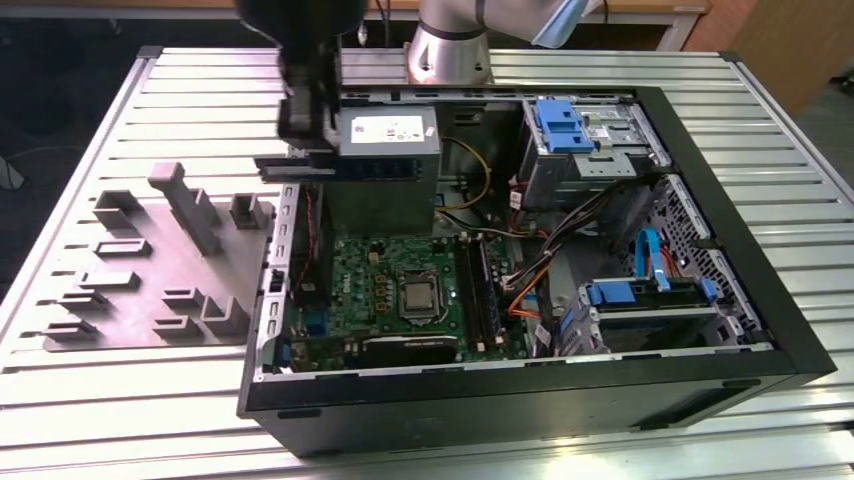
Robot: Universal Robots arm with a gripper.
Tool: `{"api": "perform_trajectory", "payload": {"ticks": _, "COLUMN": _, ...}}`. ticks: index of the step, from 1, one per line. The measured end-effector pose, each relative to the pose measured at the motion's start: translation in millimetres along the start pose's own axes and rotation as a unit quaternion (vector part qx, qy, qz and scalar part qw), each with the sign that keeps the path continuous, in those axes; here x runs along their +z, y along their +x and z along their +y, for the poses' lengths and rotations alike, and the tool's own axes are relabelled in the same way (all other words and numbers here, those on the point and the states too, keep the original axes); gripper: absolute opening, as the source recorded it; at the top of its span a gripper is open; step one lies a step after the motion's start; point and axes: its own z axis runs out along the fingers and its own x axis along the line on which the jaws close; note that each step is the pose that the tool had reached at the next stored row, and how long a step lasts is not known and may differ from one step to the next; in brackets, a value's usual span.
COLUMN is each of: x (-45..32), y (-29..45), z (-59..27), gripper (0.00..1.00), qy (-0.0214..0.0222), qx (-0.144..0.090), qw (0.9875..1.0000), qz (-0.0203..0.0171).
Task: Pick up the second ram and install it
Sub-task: 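Pick up the second ram and move it above second insertion slot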
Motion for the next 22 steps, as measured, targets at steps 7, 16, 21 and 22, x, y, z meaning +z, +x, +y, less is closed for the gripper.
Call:
{"api": "perform_trajectory", "payload": {"ticks": 7, "x": -1.1, "y": -1.3, "z": -30.5, "gripper": 0.11, "qy": 0.0000, "qx": 0.000, "qw": 1.0000, "qz": 0.0000}}
{"api": "perform_trajectory", "payload": {"ticks": 16, "x": -2.5, "y": -3.0, "z": -68.5, "gripper": 0.11, "qy": 0.0000, "qx": 0.000, "qw": 1.0000, "qz": 0.0000}}
{"api": "perform_trajectory", "payload": {"ticks": 21, "x": -2.9, "y": -3.3, "z": -76.6, "gripper": 0.11, "qy": 0.0000, "qx": 0.000, "qw": 1.0000, "qz": 0.0000}}
{"api": "perform_trajectory", "payload": {"ticks": 22, "x": -2.8, "y": -3.3, "z": -76.7, "gripper": 0.11, "qy": 0.0000, "qx": 0.000, "qw": 1.0000, "qz": -0.0001}}
